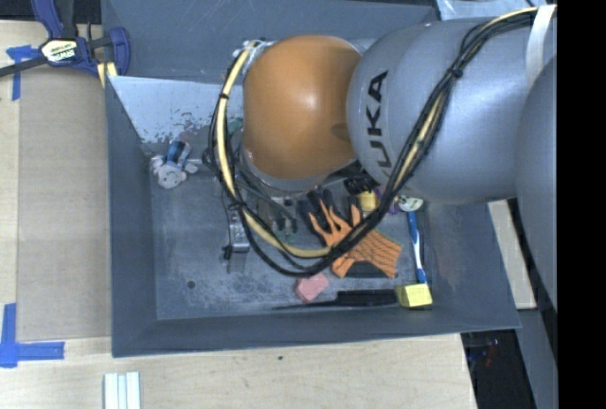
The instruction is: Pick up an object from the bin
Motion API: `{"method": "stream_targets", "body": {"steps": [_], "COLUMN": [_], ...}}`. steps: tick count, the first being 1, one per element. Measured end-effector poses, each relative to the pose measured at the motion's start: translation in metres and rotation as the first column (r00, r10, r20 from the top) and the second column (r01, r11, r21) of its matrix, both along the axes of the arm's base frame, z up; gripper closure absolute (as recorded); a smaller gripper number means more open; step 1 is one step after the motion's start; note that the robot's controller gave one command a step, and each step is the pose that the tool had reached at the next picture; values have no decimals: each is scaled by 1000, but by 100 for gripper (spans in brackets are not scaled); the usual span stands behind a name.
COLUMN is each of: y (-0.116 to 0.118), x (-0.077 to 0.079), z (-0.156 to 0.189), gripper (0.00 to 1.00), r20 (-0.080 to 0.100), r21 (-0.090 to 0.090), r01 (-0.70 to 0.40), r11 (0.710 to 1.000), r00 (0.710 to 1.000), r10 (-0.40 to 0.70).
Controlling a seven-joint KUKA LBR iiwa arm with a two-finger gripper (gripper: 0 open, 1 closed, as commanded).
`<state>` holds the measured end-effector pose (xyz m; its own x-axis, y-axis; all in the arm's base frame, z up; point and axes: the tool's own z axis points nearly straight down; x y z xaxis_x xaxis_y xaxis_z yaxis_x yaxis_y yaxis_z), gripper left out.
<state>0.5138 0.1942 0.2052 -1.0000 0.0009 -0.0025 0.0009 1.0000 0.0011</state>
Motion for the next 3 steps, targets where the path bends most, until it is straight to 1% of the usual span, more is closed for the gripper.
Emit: {"method": "stream_targets", "body": {"steps": [1,2,3], "y": [20,29,44], "x": [55,96,111], "z": [-70,-58,-80], "gripper": [0,0,0], "r20": [11,11,14], "r21": [3,5,2], "r01": [-49,83,-167], "r11": [999,997,986], "r00": [999,997,986], "r10": [49,-83,167]}}
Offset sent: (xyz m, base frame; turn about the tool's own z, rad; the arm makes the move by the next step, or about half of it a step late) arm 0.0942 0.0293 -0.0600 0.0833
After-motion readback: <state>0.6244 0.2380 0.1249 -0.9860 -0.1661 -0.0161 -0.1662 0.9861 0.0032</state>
